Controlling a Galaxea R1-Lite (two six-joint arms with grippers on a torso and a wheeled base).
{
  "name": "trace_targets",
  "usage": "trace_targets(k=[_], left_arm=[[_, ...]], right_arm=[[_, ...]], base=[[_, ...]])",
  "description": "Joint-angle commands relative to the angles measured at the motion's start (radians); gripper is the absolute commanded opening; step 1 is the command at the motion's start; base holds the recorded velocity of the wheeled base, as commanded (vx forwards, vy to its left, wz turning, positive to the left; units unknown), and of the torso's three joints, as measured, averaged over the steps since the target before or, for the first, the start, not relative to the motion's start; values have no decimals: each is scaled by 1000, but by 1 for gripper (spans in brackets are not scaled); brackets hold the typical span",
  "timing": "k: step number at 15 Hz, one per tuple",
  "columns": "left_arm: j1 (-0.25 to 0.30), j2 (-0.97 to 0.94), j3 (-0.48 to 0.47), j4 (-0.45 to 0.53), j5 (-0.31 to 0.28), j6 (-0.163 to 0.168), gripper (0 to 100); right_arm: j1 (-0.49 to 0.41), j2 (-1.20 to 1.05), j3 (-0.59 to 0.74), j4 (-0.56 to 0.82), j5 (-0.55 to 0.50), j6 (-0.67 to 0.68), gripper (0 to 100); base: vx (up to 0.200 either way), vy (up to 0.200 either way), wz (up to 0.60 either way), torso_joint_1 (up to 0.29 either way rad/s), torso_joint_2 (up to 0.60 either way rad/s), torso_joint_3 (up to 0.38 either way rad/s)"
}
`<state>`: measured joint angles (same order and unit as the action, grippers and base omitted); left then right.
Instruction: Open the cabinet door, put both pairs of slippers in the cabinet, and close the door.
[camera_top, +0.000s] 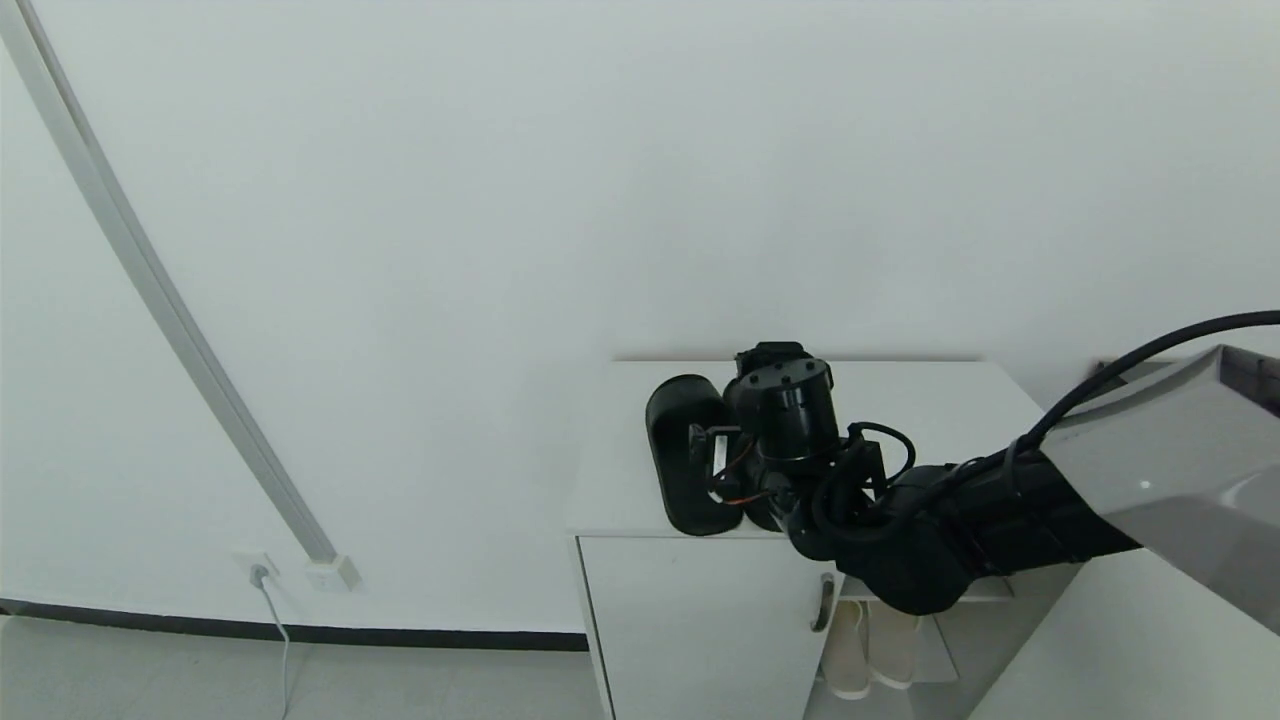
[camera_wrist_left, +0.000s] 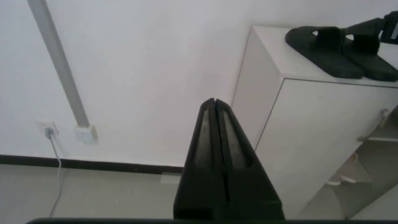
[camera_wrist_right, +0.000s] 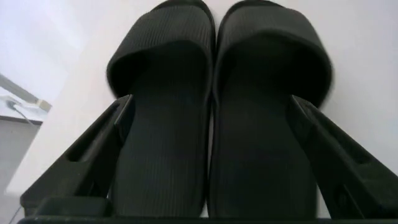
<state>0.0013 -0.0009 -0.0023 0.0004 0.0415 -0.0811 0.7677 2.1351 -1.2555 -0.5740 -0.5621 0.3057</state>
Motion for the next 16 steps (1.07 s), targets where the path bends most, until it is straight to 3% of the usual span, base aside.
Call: trace_targets(k=[1,4,16], left_arm=[[0,1,-1,0,0,0,0],[0,1,1,0,1,-2,0],[0,1,1,0,8,-5,0]], right_arm=[[-7,52,-2,-27,-7,-7,100],[-19,95,-31,-73,-7,-62,100],[-44,252,-271,-32,-7,-99,100]], base=[[0,0,0,0,0,0],[0,0,0,0,0,0],[0,0,0,0,0,0]])
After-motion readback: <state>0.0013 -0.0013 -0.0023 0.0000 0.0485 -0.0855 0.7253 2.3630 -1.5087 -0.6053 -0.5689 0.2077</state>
